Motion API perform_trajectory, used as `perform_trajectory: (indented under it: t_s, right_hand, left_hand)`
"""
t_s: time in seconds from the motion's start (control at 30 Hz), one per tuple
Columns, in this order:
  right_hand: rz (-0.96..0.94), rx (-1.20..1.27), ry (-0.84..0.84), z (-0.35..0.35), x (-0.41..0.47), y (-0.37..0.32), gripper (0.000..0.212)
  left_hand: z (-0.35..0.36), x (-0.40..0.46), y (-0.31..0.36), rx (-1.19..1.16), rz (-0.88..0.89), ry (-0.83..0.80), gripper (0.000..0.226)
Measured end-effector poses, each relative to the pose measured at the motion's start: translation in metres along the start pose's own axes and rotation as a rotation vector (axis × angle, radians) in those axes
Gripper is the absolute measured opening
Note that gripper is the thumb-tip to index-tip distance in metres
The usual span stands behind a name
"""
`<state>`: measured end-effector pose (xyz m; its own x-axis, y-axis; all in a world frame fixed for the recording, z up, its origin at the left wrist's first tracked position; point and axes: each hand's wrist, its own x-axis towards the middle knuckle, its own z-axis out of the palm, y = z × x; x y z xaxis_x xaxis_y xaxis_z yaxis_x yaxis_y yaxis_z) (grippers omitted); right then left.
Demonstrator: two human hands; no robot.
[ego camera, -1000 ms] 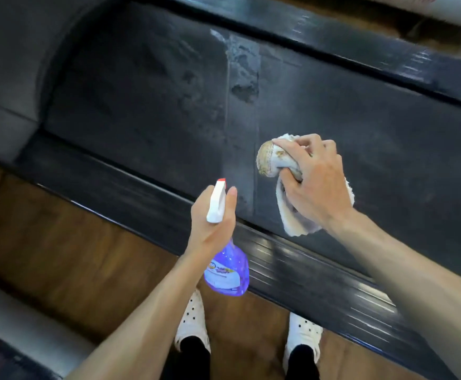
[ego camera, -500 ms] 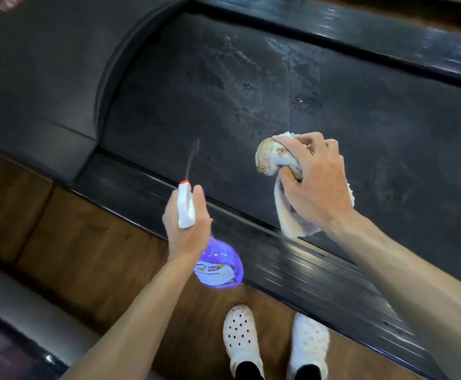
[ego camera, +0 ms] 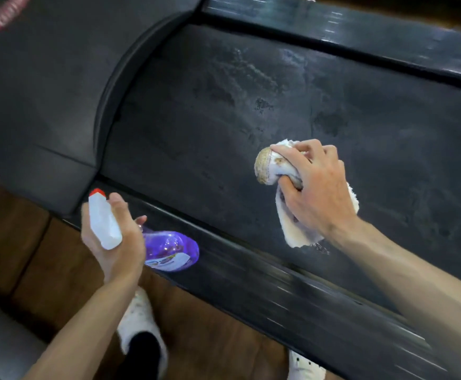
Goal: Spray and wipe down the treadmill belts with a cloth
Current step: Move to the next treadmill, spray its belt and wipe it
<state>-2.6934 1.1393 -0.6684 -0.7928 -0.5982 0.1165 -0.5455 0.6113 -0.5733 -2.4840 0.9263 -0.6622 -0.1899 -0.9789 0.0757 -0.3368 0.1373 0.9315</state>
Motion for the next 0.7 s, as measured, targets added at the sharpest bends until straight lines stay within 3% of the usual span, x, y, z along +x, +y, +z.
perform_trajectory:
  t_s: [0.03,0.13,0.17,0.27,0.4,0.5,0.53,0.63,0.7]
  right_hand:
    - [-0.005,0.001,0.009,0.007,0.009,-0.007,0.047]
    - [-0.038,0.003,0.047,0.043,0.049,-0.039,0.048]
    - [-0.057,-0.005,0.055,0.056,0.060,-0.050,0.048]
    - [-0.090,-0.016,0.074,0.110,0.093,-0.088,0.049]
    - [-0.016,0.014,0.071,0.185,0.118,-0.138,0.050]
    - [0.034,0.036,0.092,0.227,0.128,-0.164,0.052]
    - [0.051,0.046,0.094,0.237,0.129,-0.170,0.052]
    - [0.042,0.044,0.072,0.257,0.127,-0.184,0.052]
    - [0.024,0.025,0.054,0.260,0.123,-0.188,0.053]
  left_hand:
    - [-0.004,0.015,-0.002,0.005,0.015,-0.009,0.012]
    - [-0.014,0.071,-0.014,0.016,0.032,-0.024,0.057]
    - [-0.015,0.088,-0.021,0.003,0.034,-0.010,0.061]
    - [-0.020,0.144,-0.054,-0.036,0.026,0.038,0.019]
    - [-0.045,0.210,-0.096,0.004,-0.020,0.047,0.061]
    - [-0.056,0.246,-0.100,0.102,0.079,0.059,0.033]
    - [-0.057,0.255,-0.101,0.111,0.101,0.084,0.033]
    - [-0.067,0.275,-0.122,0.136,0.140,0.145,0.067]
    - [-0.068,0.268,-0.128,0.188,0.163,0.112,0.067]
